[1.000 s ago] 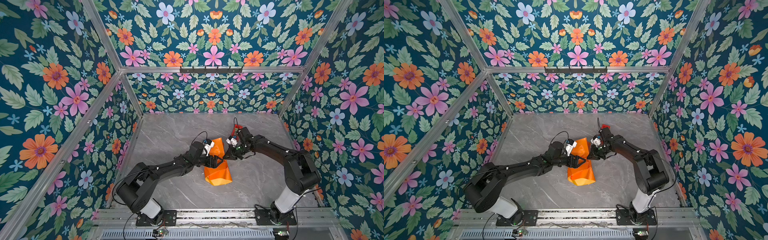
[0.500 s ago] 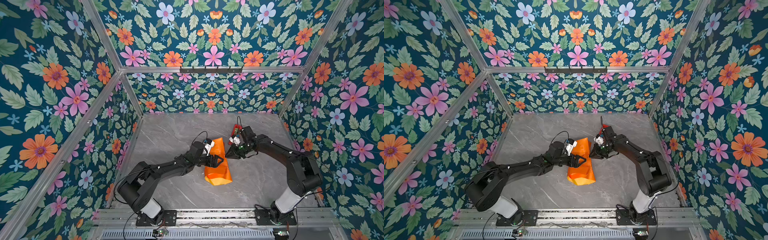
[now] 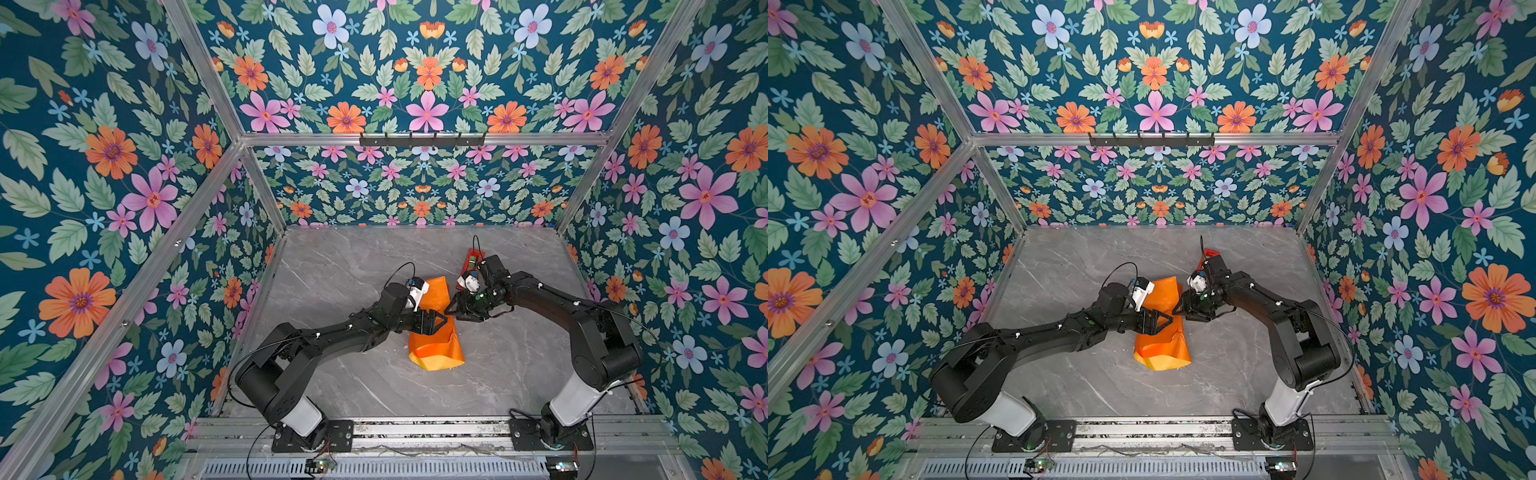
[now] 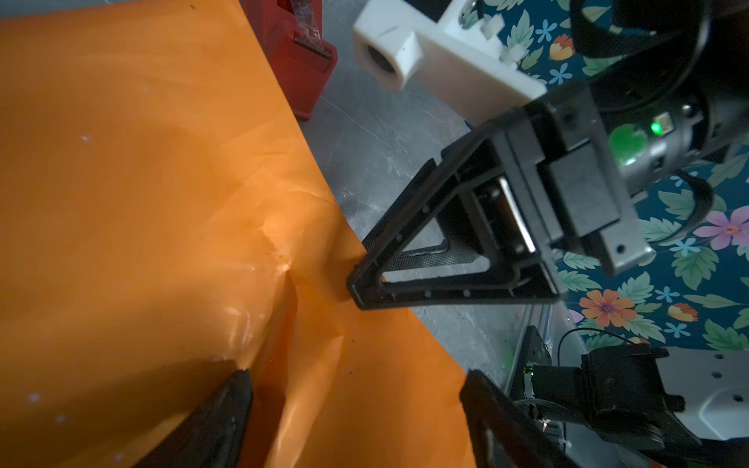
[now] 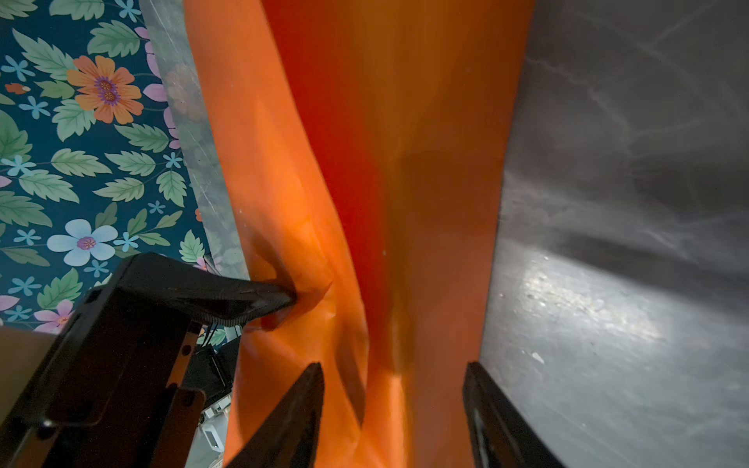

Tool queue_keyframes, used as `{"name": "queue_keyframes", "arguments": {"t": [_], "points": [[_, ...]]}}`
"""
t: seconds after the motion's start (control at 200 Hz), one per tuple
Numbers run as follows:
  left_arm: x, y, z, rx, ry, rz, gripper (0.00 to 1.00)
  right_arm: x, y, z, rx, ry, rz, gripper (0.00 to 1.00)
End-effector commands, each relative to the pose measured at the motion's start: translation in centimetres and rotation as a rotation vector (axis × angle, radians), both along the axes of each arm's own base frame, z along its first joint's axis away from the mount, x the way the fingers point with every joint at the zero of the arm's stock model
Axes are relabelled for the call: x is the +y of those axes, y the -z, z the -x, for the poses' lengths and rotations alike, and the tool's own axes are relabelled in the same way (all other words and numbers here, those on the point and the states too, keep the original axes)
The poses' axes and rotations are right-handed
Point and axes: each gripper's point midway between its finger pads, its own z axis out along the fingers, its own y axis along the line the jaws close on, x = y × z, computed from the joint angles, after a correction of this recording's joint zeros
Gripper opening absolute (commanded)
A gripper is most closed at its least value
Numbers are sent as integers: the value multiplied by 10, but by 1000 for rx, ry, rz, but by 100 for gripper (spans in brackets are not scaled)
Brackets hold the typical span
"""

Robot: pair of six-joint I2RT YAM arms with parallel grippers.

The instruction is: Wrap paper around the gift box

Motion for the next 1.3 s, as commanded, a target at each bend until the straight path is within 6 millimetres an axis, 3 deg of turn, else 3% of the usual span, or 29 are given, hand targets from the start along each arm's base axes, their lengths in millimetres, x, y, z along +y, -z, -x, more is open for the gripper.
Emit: {"name": "queue_keyframes", "arguments": {"t": [0.0,0.245,0.375,0.515,0.595,0.7,0.855,0.975,1.095,1.295], "points": [[12,21,6,76,-32,-87,85,0,6,-5,-4,-1,16,52],[11,-17,0,3,-51,-24,86,-10,24,-10,-8,11,97,39],[30,-35,-2,-60,-126,-16,87,-10,28,-9,-1,8,101,36],[70,-19,-3,-14,-257,-57,87,-10,27,-10,-1,6,102,35],[80,-4,4,38,-270,-86,85,-9,26,-11,-5,3,100,35],[77,4,21,88,-223,-43,81,-10,26,-11,-4,1,102,35],[57,2,47,160,-94,79,79,-11,28,-8,4,0,106,35],[47,9,56,173,-32,69,81,-11,30,-7,9,0,108,34],[37,3,69,169,40,94,80,-11,30,-6,10,1,106,34],[38,12,84,175,97,36,78,-12,31,-5,13,2,107,34]]}}
